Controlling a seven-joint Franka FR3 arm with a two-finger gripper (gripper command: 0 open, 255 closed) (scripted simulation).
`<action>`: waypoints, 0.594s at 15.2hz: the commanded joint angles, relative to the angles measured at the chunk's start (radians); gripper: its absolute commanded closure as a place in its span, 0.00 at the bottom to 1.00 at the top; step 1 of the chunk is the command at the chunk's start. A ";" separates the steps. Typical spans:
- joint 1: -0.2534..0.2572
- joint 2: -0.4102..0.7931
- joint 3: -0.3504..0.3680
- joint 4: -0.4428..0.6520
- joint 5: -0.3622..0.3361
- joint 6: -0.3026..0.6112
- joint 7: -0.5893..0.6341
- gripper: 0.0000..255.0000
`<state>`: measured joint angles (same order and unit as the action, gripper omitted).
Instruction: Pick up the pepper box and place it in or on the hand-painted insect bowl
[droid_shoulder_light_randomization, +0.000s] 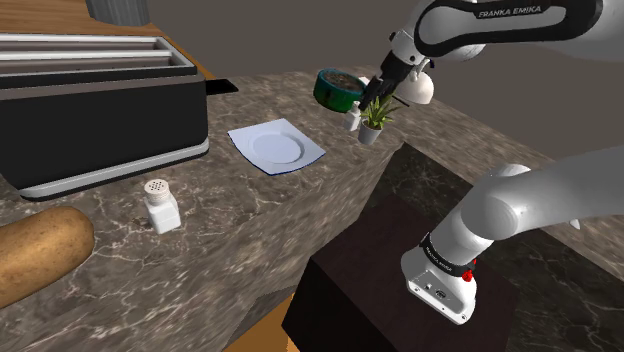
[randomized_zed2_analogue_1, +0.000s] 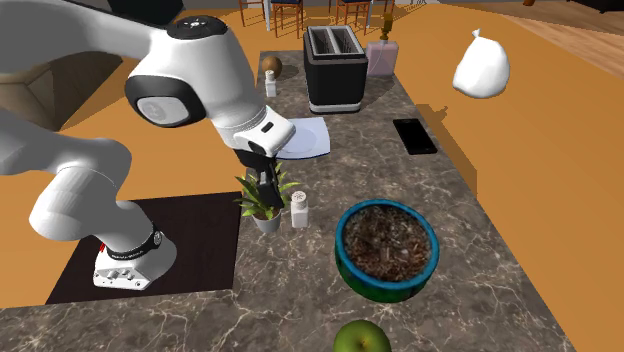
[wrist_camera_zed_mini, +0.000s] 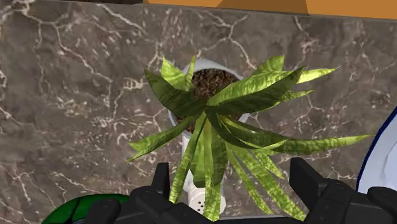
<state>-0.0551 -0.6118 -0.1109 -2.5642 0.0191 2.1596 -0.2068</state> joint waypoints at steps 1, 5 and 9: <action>-0.002 0.056 -0.017 -0.014 -0.001 0.098 -0.020 0.00; 0.001 0.101 -0.024 -0.035 0.004 0.170 -0.028 0.00; 0.007 0.143 -0.027 -0.056 0.011 0.234 -0.033 0.00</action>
<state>-0.0495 -0.4799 -0.1370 -2.6118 0.0279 2.3735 -0.2389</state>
